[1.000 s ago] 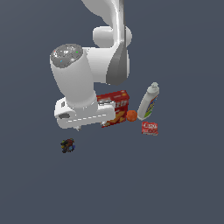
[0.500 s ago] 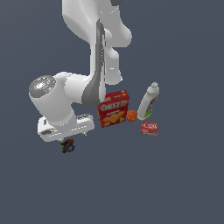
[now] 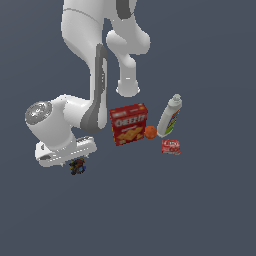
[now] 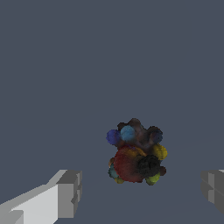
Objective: Pick up a designated object from a clutter of objects.
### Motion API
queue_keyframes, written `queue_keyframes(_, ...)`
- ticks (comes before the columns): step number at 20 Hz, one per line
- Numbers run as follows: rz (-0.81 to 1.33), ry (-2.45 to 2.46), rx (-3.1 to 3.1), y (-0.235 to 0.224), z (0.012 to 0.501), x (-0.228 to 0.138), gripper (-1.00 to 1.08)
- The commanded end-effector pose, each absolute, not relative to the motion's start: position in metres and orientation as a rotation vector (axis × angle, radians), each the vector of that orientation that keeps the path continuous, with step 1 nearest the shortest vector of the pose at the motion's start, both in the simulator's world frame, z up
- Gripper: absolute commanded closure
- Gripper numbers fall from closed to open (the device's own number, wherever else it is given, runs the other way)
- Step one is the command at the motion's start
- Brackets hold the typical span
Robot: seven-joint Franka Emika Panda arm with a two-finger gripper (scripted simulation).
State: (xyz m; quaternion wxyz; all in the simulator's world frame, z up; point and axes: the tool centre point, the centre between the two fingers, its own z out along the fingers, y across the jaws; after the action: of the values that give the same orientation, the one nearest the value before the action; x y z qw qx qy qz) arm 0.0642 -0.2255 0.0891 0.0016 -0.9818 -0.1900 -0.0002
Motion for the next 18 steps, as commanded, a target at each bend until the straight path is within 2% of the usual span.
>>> queue_keyframes(1,-0.001,-0.614,-3.080,-0.232,0.083,0.063,-0.92)
queue_keyframes(10,0.001,-0.618,-3.080,-0.235,0.074,0.062,-0.92)
queue_keyframes(18,0.000,-0.620,-3.079,-0.235,0.036,0.061,-0.92)
